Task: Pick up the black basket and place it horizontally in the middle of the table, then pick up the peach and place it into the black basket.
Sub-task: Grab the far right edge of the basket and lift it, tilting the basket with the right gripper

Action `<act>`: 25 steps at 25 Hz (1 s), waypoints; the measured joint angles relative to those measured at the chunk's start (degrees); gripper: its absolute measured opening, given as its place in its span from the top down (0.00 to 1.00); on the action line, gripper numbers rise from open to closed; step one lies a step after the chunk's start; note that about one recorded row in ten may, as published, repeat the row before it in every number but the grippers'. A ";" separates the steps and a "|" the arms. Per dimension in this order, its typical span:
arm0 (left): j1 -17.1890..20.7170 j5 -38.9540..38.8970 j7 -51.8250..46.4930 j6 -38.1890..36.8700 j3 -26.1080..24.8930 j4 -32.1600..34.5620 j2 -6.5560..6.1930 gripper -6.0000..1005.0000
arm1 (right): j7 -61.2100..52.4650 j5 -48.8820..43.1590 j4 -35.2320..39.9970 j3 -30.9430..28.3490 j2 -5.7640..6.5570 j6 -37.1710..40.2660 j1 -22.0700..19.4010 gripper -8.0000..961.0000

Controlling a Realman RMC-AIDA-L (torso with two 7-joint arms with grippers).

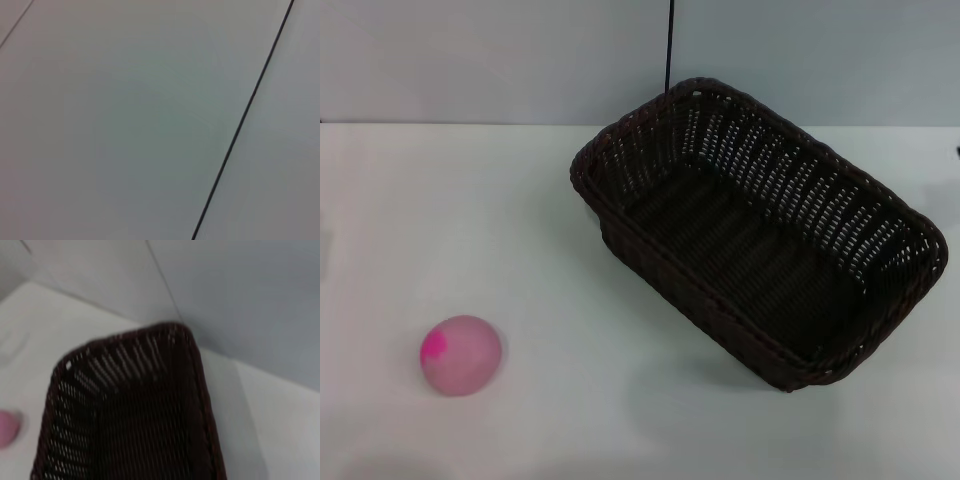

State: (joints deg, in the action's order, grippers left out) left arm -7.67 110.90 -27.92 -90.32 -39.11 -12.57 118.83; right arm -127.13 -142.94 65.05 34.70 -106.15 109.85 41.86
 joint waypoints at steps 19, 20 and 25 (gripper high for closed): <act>-0.77 0.02 0.06 0.33 1.59 0.00 0.00 0.17 | 0.19 -6.19 -6.64 8.68 -4.49 -9.86 -0.10 0.18; -0.82 0.02 0.06 0.33 1.59 0.00 0.00 0.18 | 0.30 -6.28 -7.20 8.95 -4.57 -10.20 -0.11 0.18; -0.87 0.02 0.06 1.35 1.58 0.00 0.00 0.18 | 0.86 -6.36 -10.42 9.94 -4.68 -12.09 -0.01 0.18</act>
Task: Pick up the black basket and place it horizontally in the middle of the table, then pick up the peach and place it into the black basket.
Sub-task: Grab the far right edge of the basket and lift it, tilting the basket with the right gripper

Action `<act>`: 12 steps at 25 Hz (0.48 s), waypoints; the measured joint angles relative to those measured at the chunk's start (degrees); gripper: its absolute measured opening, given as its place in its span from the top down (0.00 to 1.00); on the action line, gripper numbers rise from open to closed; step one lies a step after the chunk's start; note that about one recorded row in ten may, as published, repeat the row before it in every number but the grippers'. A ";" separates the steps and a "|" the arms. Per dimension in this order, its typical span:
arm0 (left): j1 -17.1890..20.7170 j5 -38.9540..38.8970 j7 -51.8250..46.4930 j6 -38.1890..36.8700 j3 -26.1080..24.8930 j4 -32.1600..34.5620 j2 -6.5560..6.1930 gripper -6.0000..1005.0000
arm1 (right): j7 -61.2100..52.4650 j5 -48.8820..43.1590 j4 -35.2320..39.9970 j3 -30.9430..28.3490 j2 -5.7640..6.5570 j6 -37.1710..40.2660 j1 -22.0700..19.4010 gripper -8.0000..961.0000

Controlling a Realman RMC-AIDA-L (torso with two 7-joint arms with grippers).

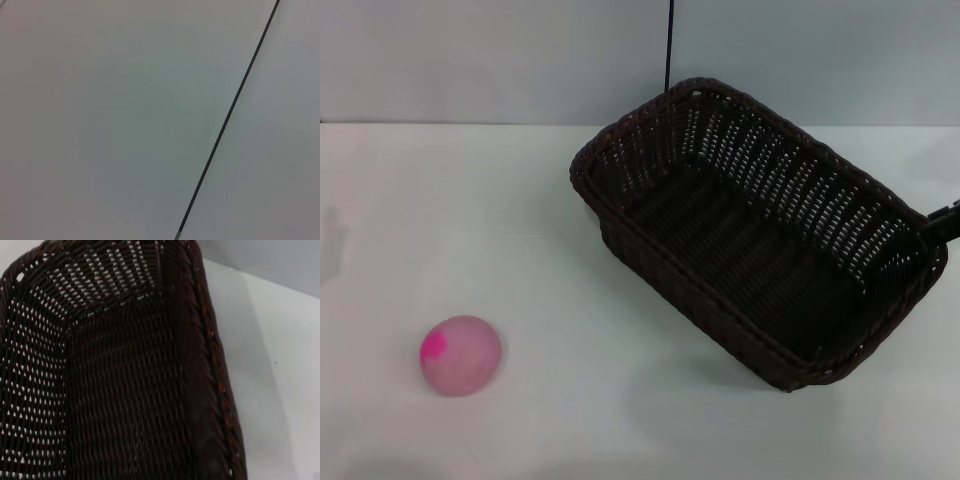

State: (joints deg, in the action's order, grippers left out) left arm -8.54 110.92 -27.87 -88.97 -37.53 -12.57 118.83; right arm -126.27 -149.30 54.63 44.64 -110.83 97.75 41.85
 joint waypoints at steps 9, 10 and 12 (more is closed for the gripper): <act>-0.40 -0.01 0.00 1.68 0.07 -0.05 0.00 0.18 | 0.74 0.15 -1.88 -0.06 -0.68 -1.09 -0.15 0.24; -0.46 -0.01 0.00 1.73 0.14 -0.06 0.00 0.18 | 0.73 0.19 -1.96 -0.22 -0.71 -1.11 -0.18 0.26; -0.61 0.00 0.00 1.99 0.47 -0.09 0.00 0.18 | 0.57 0.30 -2.13 -0.53 -0.82 -1.46 -0.28 0.29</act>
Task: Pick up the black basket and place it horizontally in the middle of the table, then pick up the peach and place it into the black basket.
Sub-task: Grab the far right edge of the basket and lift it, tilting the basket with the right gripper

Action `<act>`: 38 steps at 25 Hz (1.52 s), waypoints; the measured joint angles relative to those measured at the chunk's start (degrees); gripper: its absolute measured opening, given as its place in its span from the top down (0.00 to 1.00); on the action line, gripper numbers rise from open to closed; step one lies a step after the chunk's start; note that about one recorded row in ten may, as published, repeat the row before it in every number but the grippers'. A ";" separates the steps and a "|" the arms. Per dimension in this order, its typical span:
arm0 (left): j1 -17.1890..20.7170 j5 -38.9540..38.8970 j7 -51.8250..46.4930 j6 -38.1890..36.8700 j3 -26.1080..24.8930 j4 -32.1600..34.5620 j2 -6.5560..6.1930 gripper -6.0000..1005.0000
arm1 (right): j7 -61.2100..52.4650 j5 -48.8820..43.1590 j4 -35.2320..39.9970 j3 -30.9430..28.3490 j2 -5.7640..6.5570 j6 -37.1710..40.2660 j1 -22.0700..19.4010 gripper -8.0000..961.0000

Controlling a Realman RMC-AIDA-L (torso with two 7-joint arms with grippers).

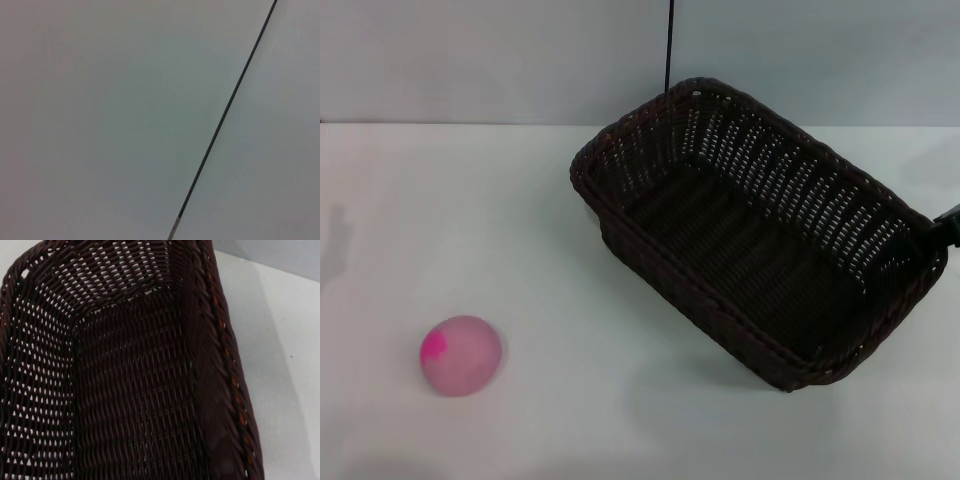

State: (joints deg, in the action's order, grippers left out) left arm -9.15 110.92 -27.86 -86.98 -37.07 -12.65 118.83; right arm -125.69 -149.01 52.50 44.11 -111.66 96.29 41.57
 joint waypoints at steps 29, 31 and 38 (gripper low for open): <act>-0.63 -0.01 -0.09 0.69 0.25 0.00 0.00 0.18 | 5.71 19.24 -5.67 -7.80 3.75 4.08 -5.72 0.79; -0.93 0.00 -0.09 0.72 0.24 0.00 0.00 0.18 | 6.93 21.08 -6.60 -9.66 4.22 5.47 -5.81 0.78; -1.36 -0.02 -0.09 0.76 0.24 0.00 0.00 0.18 | 12.91 28.43 -10.56 -10.54 6.63 9.12 -5.55 0.77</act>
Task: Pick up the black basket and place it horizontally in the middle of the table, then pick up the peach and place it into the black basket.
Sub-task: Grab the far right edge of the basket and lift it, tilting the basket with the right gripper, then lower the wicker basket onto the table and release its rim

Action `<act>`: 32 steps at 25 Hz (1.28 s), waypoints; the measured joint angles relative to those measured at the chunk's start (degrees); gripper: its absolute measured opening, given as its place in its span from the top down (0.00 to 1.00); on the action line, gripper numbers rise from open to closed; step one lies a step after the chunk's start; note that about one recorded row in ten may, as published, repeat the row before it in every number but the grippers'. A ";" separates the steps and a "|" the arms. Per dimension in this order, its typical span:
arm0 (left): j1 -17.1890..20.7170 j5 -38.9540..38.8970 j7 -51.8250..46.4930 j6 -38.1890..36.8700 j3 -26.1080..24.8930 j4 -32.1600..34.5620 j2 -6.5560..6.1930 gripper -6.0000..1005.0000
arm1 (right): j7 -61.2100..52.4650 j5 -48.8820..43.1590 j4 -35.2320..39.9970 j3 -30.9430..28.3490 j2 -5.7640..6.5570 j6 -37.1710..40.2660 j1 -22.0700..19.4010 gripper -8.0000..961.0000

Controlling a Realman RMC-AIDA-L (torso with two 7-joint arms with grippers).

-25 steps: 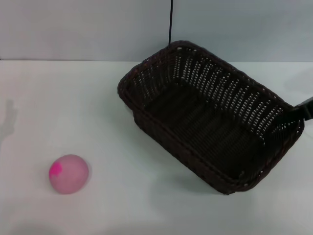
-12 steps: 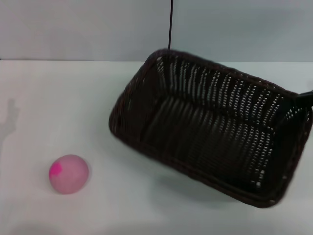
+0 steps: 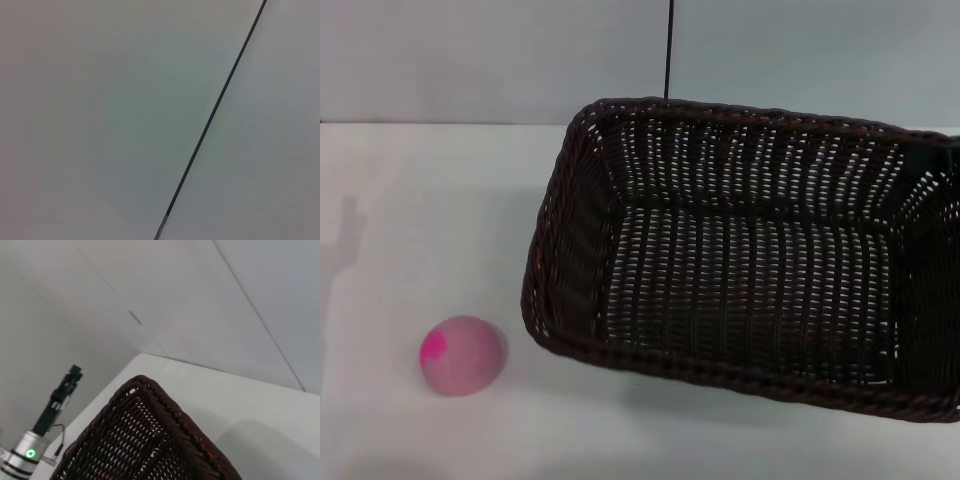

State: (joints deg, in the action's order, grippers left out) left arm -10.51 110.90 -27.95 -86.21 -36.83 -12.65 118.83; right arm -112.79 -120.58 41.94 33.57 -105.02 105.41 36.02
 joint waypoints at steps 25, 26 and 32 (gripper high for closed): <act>0.40 -0.29 0.54 0.53 2.28 -1.42 0.18 0.18 | 33.82 0.77 -12.76 -0.02 -1.40 -9.95 4.72 0.71; 0.40 -0.28 0.47 0.53 2.29 -1.41 0.17 0.18 | 34.61 0.99 -13.12 -0.03 -1.43 -10.33 4.73 0.70; 0.40 -0.07 0.16 0.53 2.29 -1.41 0.17 0.18 | 37.68 1.43 -13.62 -0.08 -1.87 -10.99 4.44 0.69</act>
State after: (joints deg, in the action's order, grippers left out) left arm -10.10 110.83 -27.79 -85.69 -34.54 -14.06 119.00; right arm -75.11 -119.15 28.32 33.49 -106.90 94.43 40.46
